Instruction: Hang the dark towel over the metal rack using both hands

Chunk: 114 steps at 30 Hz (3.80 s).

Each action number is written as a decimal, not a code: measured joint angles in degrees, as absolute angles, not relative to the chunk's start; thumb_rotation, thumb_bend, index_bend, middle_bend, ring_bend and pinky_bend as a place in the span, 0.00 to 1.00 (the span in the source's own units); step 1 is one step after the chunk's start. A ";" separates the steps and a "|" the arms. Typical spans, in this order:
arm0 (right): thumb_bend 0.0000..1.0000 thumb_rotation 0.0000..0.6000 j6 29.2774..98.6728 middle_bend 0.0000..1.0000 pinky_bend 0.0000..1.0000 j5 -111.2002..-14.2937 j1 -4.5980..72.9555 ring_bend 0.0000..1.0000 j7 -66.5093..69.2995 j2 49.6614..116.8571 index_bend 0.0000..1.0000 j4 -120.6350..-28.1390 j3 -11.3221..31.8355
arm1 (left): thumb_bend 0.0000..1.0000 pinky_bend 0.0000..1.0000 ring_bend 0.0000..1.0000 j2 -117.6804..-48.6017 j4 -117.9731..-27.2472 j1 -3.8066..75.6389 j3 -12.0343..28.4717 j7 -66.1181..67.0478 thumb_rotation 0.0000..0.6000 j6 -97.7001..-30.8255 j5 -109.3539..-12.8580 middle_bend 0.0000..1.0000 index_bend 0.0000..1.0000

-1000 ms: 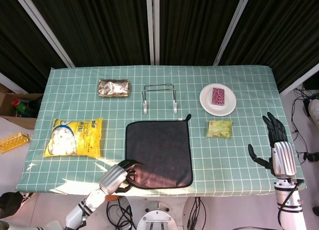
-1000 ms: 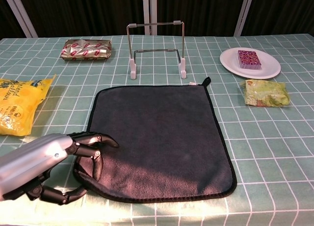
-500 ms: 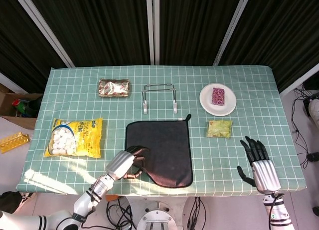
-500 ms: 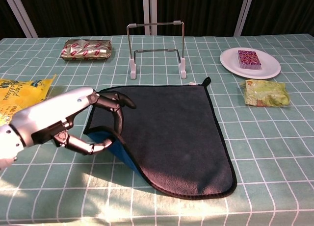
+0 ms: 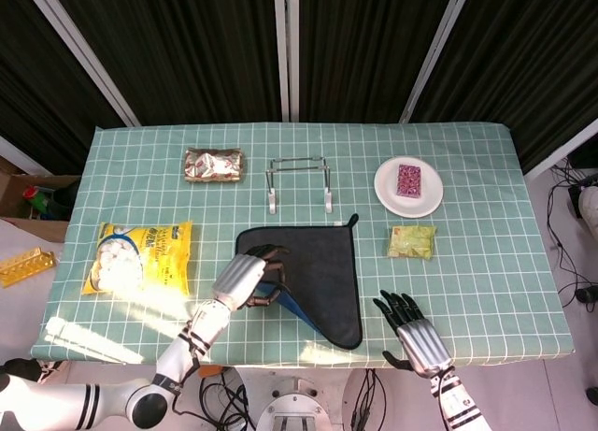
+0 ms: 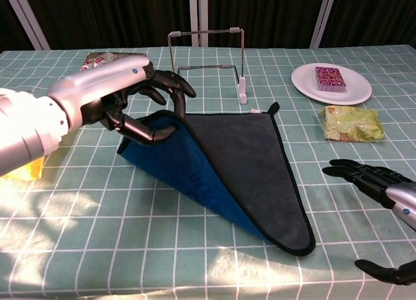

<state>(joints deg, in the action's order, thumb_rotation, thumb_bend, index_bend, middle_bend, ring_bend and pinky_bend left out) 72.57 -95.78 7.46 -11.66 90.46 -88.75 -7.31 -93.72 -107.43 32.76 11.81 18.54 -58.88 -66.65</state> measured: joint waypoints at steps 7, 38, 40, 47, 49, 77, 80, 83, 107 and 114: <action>0.18 1.00 74.69 0.00 0.00 -97.55 7.69 0.00 -11.22 96.42 0.00 -85.77 -6.44 | 0.53 0.21 0.16 -94.27 -109.54 35.43 14.00 23.04 1.00 -60.44 -61.66 0.20 0.77; 0.42 1.00 75.93 0.00 0.00 -94.43 7.90 0.00 -8.61 105.81 0.57 -78.55 -4.46 | 0.54 0.21 0.16 -92.30 -112.04 40.14 14.78 23.01 1.00 -63.65 -54.06 0.20 0.78; 0.42 1.00 76.22 0.00 0.00 -94.57 7.95 0.00 -8.42 105.96 0.57 -78.38 -4.41 | 0.54 0.21 0.16 -92.19 -112.07 40.27 14.66 22.90 1.00 -63.74 -54.01 0.20 0.78; 0.44 1.00 77.39 0.00 0.00 -94.76 7.83 0.00 -7.66 106.48 0.63 -77.58 -4.53 | 0.54 0.21 0.16 -91.92 -112.02 40.60 14.42 22.12 1.00 -64.08 -53.63 0.20 0.78; 0.47 1.00 77.75 0.00 0.00 -94.78 7.78 0.00 -7.54 106.67 0.71 -77.35 -4.47 | 0.54 0.21 0.16 -91.80 -112.05 40.62 14.40 21.78 1.00 -64.16 -53.59 0.20 0.78; 0.57 1.00 65.63 0.12 0.00 -76.03 27.58 0.00 -9.23 99.46 1.00 -87.96 26.92 | 0.54 0.21 0.16 -84.68 -98.23 44.34 32.32 1.25 1.00 -54.93 -34.55 0.20 0.82; 0.57 1.00 62.41 0.12 0.00 -71.05 32.80 0.00 -11.56 99.04 1.00 -86.64 31.83 | 0.54 0.21 0.16 -83.64 -93.51 46.35 35.20 -0.89 1.00 -51.71 -29.70 0.20 0.82; 0.57 1.00 59.91 0.12 0.00 -66.43 38.03 0.00 -13.89 98.87 1.00 -83.37 35.71 | 0.54 0.21 0.16 -83.17 -88.95 48.31 36.67 -2.29 1.00 -49.31 -26.60 0.21 0.82; 0.12 1.00 39.89 0.00 0.00 -40.50 73.02 0.00 -32.46 106.64 0.00 -32.89 40.78 | 0.18 0.11 0.14 -86.32 -58.15 62.69 33.39 2.63 1.00 -34.13 -11.14 0.00 0.00; 0.11 1.00 41.13 0.00 0.00 -35.96 73.93 0.00 -36.12 106.31 0.00 -34.38 39.98 | 0.15 0.09 0.09 -82.70 -59.88 66.34 28.04 9.57 1.00 -32.56 1.62 0.00 0.00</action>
